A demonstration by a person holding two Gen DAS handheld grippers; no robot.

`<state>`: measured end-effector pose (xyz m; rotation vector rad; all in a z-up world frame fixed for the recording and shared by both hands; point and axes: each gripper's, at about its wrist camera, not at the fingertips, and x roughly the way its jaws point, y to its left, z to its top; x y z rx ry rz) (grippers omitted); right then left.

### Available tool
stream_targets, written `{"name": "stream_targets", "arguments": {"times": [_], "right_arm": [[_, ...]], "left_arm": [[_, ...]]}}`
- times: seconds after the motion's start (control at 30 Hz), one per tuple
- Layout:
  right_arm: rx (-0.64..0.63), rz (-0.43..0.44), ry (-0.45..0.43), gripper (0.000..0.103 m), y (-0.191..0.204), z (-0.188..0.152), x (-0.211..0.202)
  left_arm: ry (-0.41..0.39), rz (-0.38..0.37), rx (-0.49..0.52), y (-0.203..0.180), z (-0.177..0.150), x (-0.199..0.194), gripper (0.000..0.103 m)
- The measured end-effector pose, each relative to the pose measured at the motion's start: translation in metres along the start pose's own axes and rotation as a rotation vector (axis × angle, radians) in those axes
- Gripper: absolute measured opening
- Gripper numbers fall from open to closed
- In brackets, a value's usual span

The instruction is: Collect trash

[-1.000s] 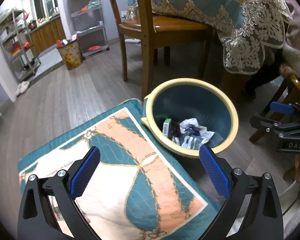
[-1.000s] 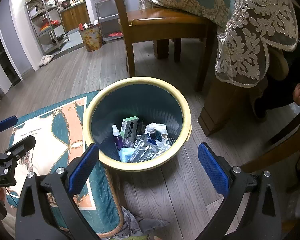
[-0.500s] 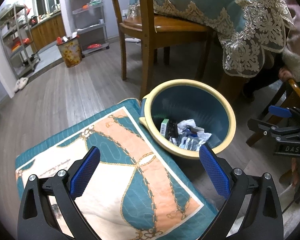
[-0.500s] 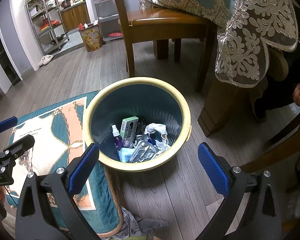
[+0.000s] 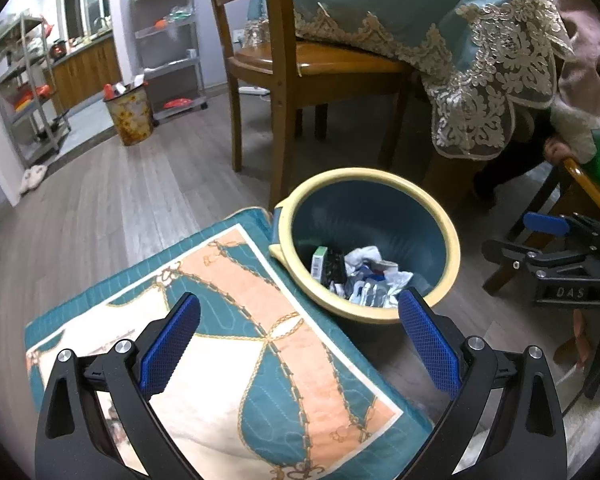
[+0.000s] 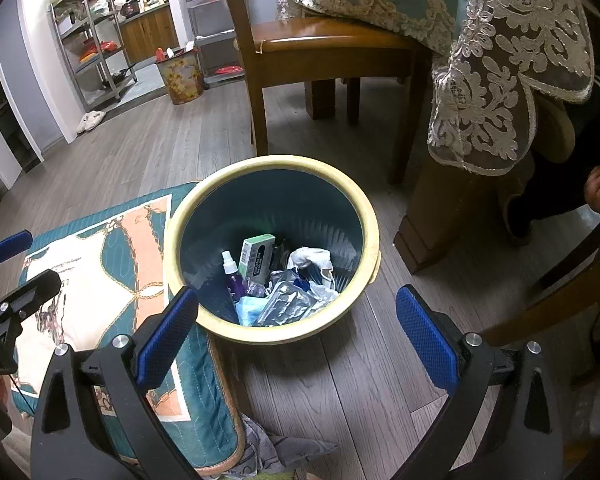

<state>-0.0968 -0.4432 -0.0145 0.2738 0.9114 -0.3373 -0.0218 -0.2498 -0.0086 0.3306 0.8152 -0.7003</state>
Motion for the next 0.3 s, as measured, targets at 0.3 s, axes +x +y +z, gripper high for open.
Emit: {"name": "stream_targets", "arguments": {"times": [0.3], "right_arm": [[0.0, -0.001, 0.0, 0.097, 0.0002, -0.0001, 0.0]], "left_arm": [[0.048, 0.024, 0.029, -0.0031, -0.0013, 0.0053, 0.098]]}}
